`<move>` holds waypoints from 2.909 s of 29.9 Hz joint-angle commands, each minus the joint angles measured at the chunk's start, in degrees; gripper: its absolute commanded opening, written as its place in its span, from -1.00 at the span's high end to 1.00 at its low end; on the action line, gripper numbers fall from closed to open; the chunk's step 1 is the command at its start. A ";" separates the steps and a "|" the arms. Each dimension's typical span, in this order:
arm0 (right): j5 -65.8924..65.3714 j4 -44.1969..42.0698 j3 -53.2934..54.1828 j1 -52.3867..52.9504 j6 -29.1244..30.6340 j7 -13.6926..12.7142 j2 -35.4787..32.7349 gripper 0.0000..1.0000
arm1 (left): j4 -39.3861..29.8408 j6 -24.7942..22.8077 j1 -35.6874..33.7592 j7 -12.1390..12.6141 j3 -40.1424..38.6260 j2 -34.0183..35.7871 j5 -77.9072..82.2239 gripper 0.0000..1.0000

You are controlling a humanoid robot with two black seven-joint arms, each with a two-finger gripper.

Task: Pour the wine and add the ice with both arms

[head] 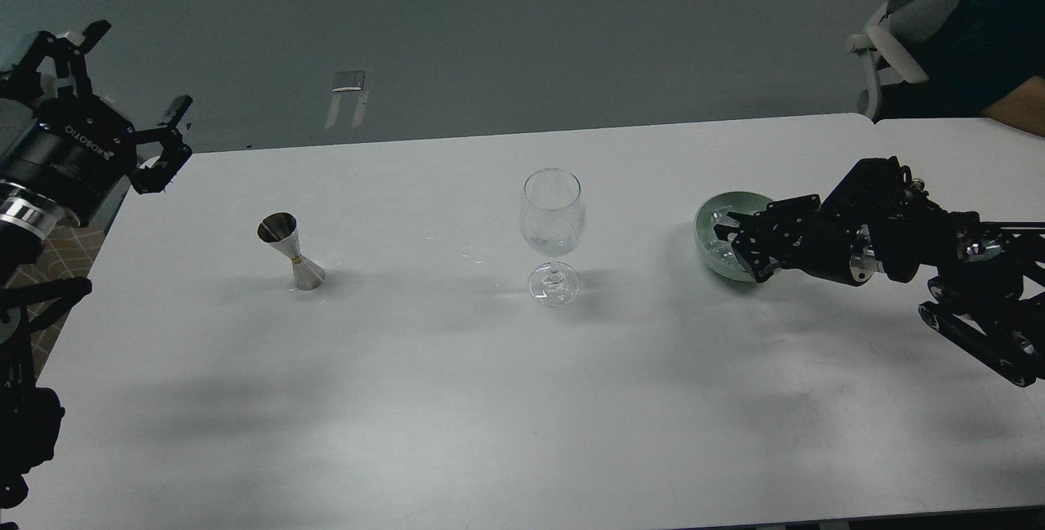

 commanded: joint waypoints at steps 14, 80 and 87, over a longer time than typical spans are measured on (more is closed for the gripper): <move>2.57 19.77 0.14 8.65 0.59 -0.01 -8.84 0.83 | -0.55 0.31 -0.03 0.00 -0.02 -0.01 0.00 -0.96; 16.99 12.92 -17.70 41.44 33.95 -0.01 10.15 0.74 | -0.64 0.40 -0.03 -0.09 -0.54 -0.89 -0.17 -0.96; 17.16 14.67 -19.37 39.86 33.95 -0.01 6.11 0.74 | -0.64 0.40 -0.03 -0.09 -0.63 -0.89 -0.17 -0.96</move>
